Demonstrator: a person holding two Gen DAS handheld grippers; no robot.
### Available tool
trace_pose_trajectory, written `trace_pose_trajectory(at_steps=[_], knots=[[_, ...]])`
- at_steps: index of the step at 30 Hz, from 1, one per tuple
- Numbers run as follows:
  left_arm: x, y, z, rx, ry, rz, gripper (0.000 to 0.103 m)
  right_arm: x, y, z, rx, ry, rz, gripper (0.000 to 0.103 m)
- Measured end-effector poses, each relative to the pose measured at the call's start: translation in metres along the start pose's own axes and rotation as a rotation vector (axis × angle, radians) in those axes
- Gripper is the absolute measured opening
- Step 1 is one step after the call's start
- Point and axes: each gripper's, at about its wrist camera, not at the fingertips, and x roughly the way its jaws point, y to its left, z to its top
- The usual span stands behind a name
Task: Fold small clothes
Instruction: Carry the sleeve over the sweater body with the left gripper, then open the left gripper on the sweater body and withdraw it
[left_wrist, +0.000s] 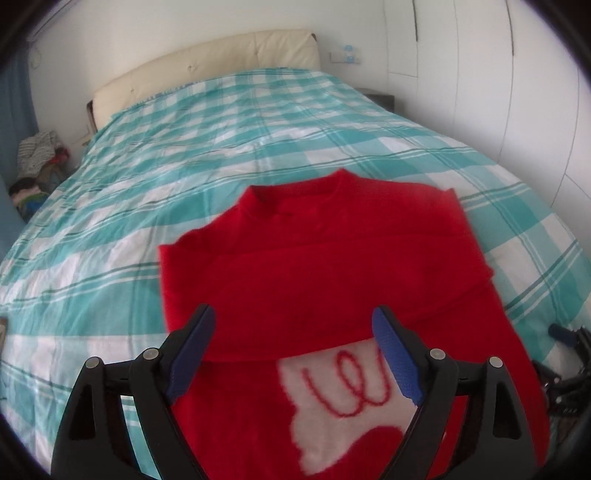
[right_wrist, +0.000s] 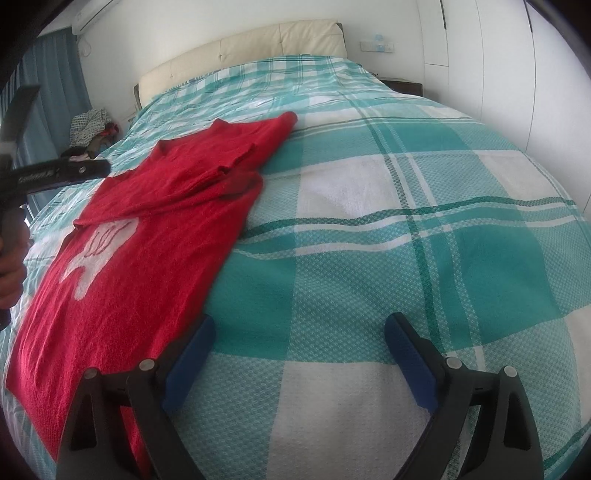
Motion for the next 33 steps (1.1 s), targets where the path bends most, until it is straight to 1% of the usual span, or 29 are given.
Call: trace_pose_trajectory(at_steps=[1, 4, 5, 7, 9, 10, 12, 14, 15, 16, 17, 18, 19, 20, 21, 22, 25, 27, 28, 29, 30, 31, 32, 33], knots=[[-0.003, 0.021, -0.005, -0.01, 0.004, 0.02, 0.091, 0.0, 0.0, 0.0, -0.001, 0.0, -0.001, 0.093], [0.001, 0.077, -0.017, -0.062, 0.045, 0.063, 0.092, 0.0, 0.001, 0.0, -0.004, 0.001, -0.005, 0.093], [0.003, 0.091, -0.021, -0.078, 0.057, 0.075, 0.092, 0.0, 0.001, 0.0, -0.005, 0.001, -0.008, 0.093], [0.011, 0.109, -0.033, -0.098, 0.082, 0.075, 0.091, 0.001, 0.002, 0.0, -0.009, 0.001, -0.013, 0.093], [0.021, 0.11, -0.044, -0.073, 0.111, 0.048, 0.091, 0.001, 0.002, 0.0, -0.011, 0.001, -0.016, 0.093], [0.026, 0.103, -0.048, -0.037, 0.122, 0.037, 0.091, 0.001, 0.002, 0.0, -0.011, 0.0, -0.017, 0.093], [0.037, 0.086, -0.056, 0.055, 0.127, 0.046, 0.091, 0.001, 0.002, 0.0, -0.011, 0.0, -0.017, 0.093], [0.048, 0.072, -0.059, 0.123, 0.108, 0.106, 0.089, 0.001, 0.002, 0.0, -0.01, 0.0, -0.016, 0.093], [0.054, 0.07, -0.058, 0.127, 0.091, 0.144, 0.088, 0.001, 0.002, 0.0, -0.01, -0.001, -0.016, 0.093], [0.06, 0.071, -0.056, 0.109, 0.074, 0.176, 0.087, 0.001, 0.002, 0.0, -0.009, -0.001, -0.015, 0.093], [0.064, 0.076, -0.053, 0.072, 0.058, 0.202, 0.082, 0.001, 0.002, 0.001, -0.009, -0.002, -0.015, 0.093], [0.068, 0.083, -0.051, 0.026, 0.046, 0.203, 0.076, 0.0, 0.002, 0.001, -0.008, -0.002, -0.014, 0.093], [0.07, 0.091, -0.05, -0.023, 0.035, 0.16, 0.051, 0.0, 0.002, 0.001, -0.008, -0.002, -0.014, 0.093], [0.073, 0.097, -0.051, -0.064, 0.036, 0.097, 0.01, 0.0, 0.001, 0.0, -0.008, -0.002, -0.014, 0.093], [0.076, 0.098, -0.053, -0.076, 0.05, 0.094, 0.007, 0.0, 0.001, 0.0, -0.008, -0.002, -0.014, 0.093], [0.076, 0.097, -0.056, -0.07, 0.039, 0.119, 0.007, 0.0, 0.001, 0.0, -0.008, -0.002, -0.014, 0.093], [0.075, 0.091, -0.061, -0.039, 0.032, 0.14, 0.006, 0.0, 0.001, 0.001, -0.007, -0.002, -0.013, 0.093], [0.075, 0.093, -0.061, -0.049, 0.041, 0.14, 0.009, 0.0, 0.001, 0.0, -0.008, -0.002, -0.014, 0.093], [0.076, 0.093, -0.061, -0.05, 0.052, 0.146, 0.016, 0.0, 0.001, 0.0, -0.008, -0.002, -0.014, 0.093], [0.074, 0.094, -0.062, -0.05, 0.055, 0.161, 0.027, 0.0, 0.001, 0.0, -0.007, -0.002, -0.013, 0.093], [0.07, 0.095, -0.065, -0.051, 0.054, 0.176, 0.035, 0.0, 0.001, 0.0, -0.007, -0.003, -0.013, 0.093], [0.064, 0.097, -0.068, -0.057, 0.053, 0.194, 0.055, 0.0, 0.001, 0.0, -0.007, -0.003, -0.013, 0.093], [0.058, 0.1, -0.073, -0.068, 0.052, 0.206, 0.07, 0.0, 0.001, 0.0, -0.006, -0.003, -0.012, 0.093], [0.05, 0.104, -0.077, -0.082, 0.051, 0.211, 0.073, 0.0, 0.001, 0.0, -0.007, -0.003, -0.013, 0.093]])
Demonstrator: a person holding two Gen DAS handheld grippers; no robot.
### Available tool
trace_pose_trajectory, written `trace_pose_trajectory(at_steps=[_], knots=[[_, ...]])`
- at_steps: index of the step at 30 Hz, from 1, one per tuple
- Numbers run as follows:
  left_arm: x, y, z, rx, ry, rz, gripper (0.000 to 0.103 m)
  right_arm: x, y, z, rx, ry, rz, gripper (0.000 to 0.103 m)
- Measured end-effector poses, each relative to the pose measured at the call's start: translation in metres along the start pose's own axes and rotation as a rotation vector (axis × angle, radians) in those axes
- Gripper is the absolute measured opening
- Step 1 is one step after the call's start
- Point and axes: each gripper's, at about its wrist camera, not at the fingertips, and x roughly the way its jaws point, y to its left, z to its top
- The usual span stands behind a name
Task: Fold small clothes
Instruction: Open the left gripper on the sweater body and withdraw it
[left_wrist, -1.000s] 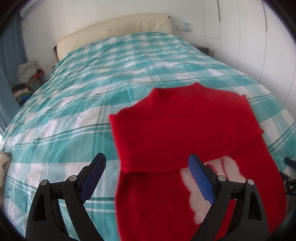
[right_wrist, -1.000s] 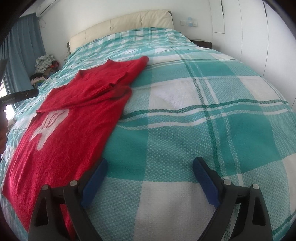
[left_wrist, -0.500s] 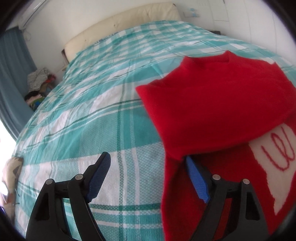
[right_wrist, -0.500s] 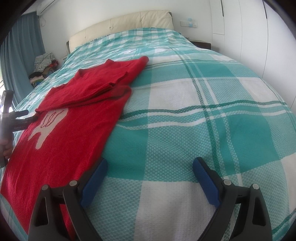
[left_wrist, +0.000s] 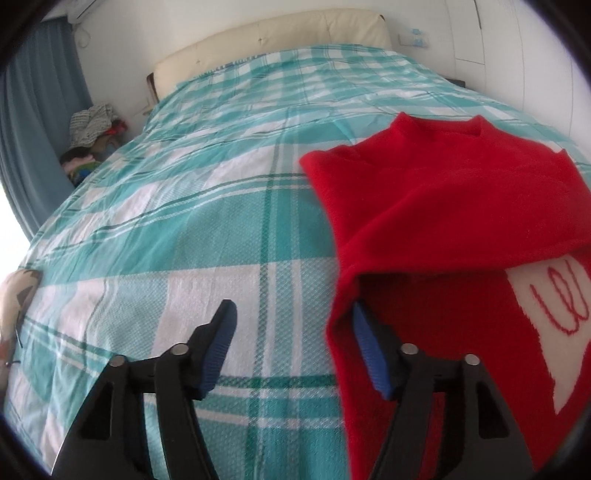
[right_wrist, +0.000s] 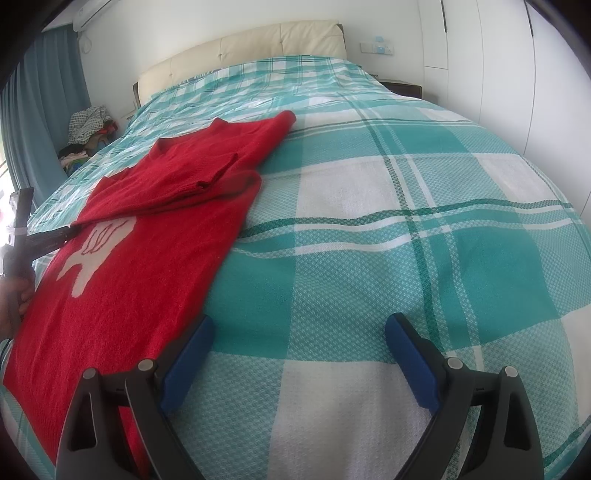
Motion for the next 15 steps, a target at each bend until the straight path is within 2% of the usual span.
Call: trace_pose_trajectory(at_steps=[3, 8, 12, 15], knots=[[-0.021, 0.019, -0.014, -0.054, 0.03, 0.016, 0.076, 0.0, 0.0, 0.0, -0.001, 0.001, -0.001, 0.093], [-0.064, 0.03, -0.037, -0.094, 0.038, 0.07, 0.093, 0.0, 0.0, 0.0, -0.005, 0.003, -0.005, 0.094], [-0.087, 0.027, -0.054, -0.115, 0.025, 0.07, 0.097, 0.0, 0.0, 0.0, -0.005, 0.001, -0.003, 0.094], [-0.09, 0.025, -0.063, -0.126, 0.028, 0.076, 0.097, 0.0, 0.0, -0.001, -0.003, -0.003, 0.002, 0.094]])
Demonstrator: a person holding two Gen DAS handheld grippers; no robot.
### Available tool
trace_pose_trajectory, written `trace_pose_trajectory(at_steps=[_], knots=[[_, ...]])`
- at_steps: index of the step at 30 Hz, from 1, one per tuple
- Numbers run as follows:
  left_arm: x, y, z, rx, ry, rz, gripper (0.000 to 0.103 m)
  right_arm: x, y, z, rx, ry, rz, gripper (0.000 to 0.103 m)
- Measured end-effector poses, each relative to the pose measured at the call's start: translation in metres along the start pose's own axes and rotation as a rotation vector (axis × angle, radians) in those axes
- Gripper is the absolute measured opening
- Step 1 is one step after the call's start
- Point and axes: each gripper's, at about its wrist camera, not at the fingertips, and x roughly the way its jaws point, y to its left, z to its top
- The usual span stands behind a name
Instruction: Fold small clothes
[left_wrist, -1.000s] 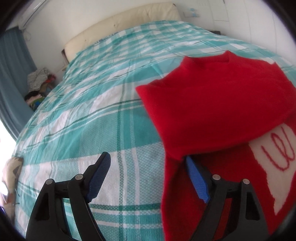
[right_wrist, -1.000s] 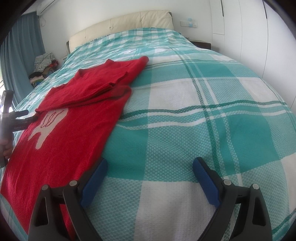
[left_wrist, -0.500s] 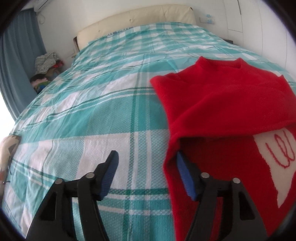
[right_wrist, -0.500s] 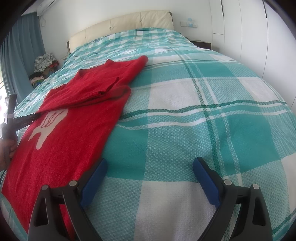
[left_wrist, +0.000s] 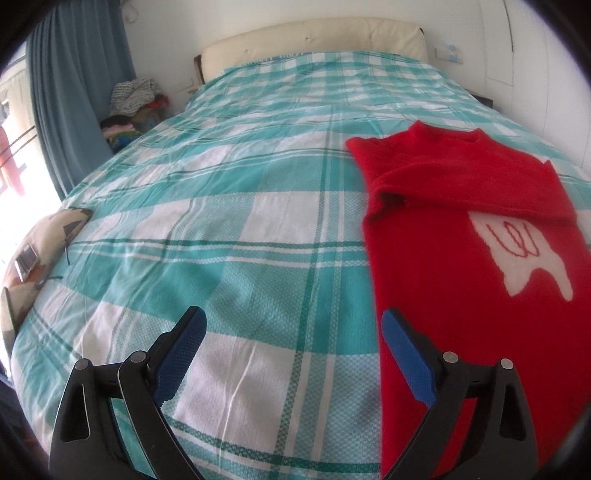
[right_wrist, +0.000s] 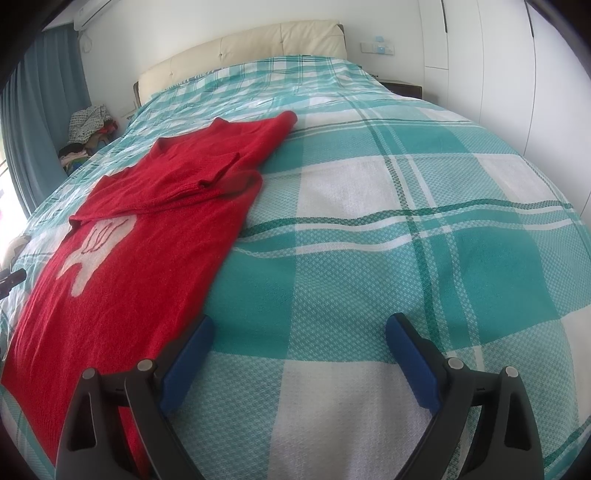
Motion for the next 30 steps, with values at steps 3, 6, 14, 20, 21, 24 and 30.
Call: trace_pose_trajectory(at_steps=[3, 6, 14, 20, 21, 24, 30], knots=[[0.003, 0.001, -0.002, -0.007, 0.004, 0.002, 0.097, -0.001, 0.0, -0.001, 0.003, -0.005, 0.005, 0.094], [0.003, 0.002, -0.003, -0.015, -0.001, 0.003, 0.097, -0.001, 0.0, -0.002, 0.003, -0.006, 0.007, 0.094], [0.006, 0.002, -0.006, -0.016, 0.006, 0.012, 0.097, -0.001, -0.001, -0.002, 0.003, -0.006, 0.006, 0.094], [0.005, 0.0, -0.007, -0.004, -0.003, 0.024, 0.097, -0.001, -0.001, -0.002, 0.003, -0.005, 0.005, 0.094], [0.005, 0.0, -0.008, -0.006, -0.002, 0.023, 0.097, -0.001, -0.001, -0.002, 0.003, -0.005, 0.005, 0.094], [0.001, 0.005, -0.01, -0.026, -0.003, 0.009, 0.097, -0.001, 0.0, -0.002, 0.002, -0.005, 0.005, 0.094], [-0.006, 0.015, -0.016, -0.094, 0.007, -0.028, 0.097, -0.001, 0.0, -0.002, 0.0, -0.005, 0.001, 0.094]])
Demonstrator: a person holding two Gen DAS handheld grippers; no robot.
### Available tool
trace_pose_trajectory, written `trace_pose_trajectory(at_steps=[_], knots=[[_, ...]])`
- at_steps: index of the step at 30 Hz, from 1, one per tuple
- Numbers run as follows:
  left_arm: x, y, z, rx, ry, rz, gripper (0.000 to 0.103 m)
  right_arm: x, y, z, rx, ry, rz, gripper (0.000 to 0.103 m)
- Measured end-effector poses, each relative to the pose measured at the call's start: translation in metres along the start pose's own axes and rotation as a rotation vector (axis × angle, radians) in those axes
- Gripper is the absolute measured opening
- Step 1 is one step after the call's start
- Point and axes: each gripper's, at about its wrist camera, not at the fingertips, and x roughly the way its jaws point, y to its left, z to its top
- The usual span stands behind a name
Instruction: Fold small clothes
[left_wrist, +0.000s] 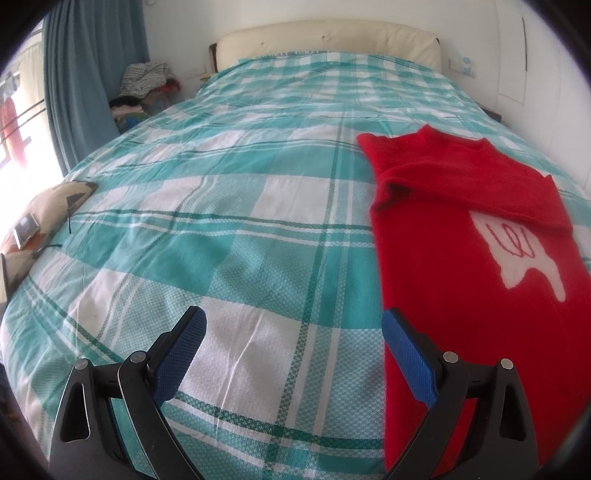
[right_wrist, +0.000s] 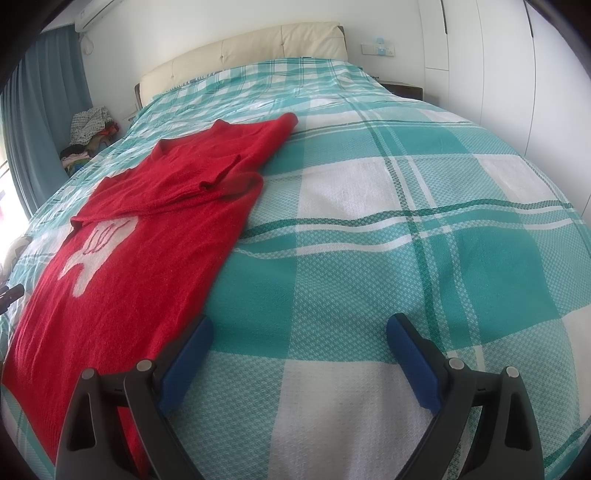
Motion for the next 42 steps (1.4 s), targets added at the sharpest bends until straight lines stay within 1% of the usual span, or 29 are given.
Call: trace_pose_trajectory(at_steps=[4, 10, 24, 42], knots=[[-0.002, 0.003, 0.0, -0.013, -0.005, -0.016, 0.097, 0.0, 0.001, 0.0, -0.006, 0.0, -0.01, 0.095], [-0.001, 0.003, 0.0, -0.018, 0.011, -0.03, 0.097, 0.0, 0.003, 0.0, -0.01, 0.0, -0.017, 0.095], [0.012, 0.001, -0.002, -0.024, 0.064, -0.025, 0.097, 0.0, 0.003, 0.0, -0.012, 0.002, -0.018, 0.096], [0.016, 0.001, -0.003, -0.023, 0.091, -0.022, 0.097, 0.001, 0.004, 0.0, -0.013, 0.004, -0.018, 0.096]])
